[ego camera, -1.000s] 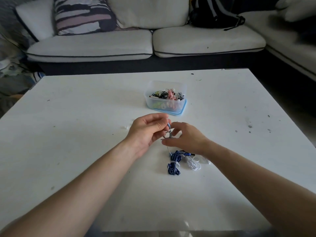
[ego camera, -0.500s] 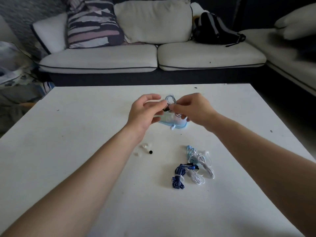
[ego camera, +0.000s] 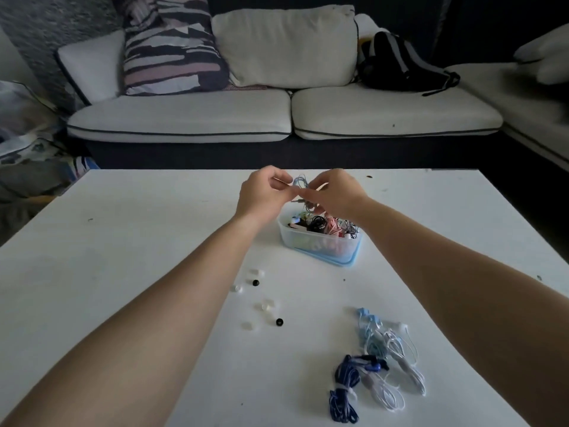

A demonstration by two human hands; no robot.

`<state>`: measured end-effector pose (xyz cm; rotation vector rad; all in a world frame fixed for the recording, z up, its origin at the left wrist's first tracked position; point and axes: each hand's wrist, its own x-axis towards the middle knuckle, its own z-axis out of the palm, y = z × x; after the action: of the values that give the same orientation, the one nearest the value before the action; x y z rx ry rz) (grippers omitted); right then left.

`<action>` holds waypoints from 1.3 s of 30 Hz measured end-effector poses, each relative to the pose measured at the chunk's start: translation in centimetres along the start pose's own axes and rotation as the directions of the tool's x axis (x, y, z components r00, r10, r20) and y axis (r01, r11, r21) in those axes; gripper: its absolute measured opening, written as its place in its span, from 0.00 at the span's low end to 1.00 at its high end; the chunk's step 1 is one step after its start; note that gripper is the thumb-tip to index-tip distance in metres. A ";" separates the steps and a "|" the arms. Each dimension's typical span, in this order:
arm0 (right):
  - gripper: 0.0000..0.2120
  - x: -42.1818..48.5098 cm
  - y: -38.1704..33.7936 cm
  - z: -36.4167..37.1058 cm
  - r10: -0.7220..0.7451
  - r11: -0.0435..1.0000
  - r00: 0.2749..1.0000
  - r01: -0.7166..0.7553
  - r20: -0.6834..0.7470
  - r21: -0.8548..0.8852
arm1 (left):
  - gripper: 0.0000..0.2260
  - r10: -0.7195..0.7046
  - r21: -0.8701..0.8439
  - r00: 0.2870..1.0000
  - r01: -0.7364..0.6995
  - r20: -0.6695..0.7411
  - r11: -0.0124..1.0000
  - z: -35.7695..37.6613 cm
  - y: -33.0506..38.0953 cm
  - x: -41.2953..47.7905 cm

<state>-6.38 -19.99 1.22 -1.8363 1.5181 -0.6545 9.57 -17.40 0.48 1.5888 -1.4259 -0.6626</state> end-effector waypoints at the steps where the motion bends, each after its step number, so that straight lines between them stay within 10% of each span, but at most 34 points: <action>1: 0.11 0.3 0.5 0.3 0.004 0.998 1.000 -0.004 0.009 -0.060 | 0.07 0.021 0.074 1.000 -0.022 0.015 0.997 0.4 -0.7 0.3; 11: 0.17 -0.3 2.5 0.7 -0.024 0.978 0.997 0.007 -0.080 -0.209 | 0.06 0.194 0.720 0.952 -0.307 0.238 0.623 2.6 -2.9 0.9; 25: 0.12 -13.1 4.6 -2.5 -0.047 0.988 0.996 0.059 0.082 -0.142 | 0.07 0.130 0.551 0.930 -0.313 0.345 0.774 0.3 0.7 -10.3; 34: 0.19 -21.4 6.2 1.2 -0.012 0.856 0.892 0.244 0.452 -0.457 | 0.20 -0.343 0.546 0.678 -0.103 0.651 0.832 2.9 0.1 -21.5; 39: 0.17 -21.5 6.8 1.9 0.023 0.833 0.902 0.222 0.432 -0.508 | 0.21 -0.366 0.519 0.698 -0.009 0.615 0.855 3.7 -0.6 -23.1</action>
<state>-13.78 0.65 -4.47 -2.3052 1.3944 0.1805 2.10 4.00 -5.53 2.0092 -2.1398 -1.1937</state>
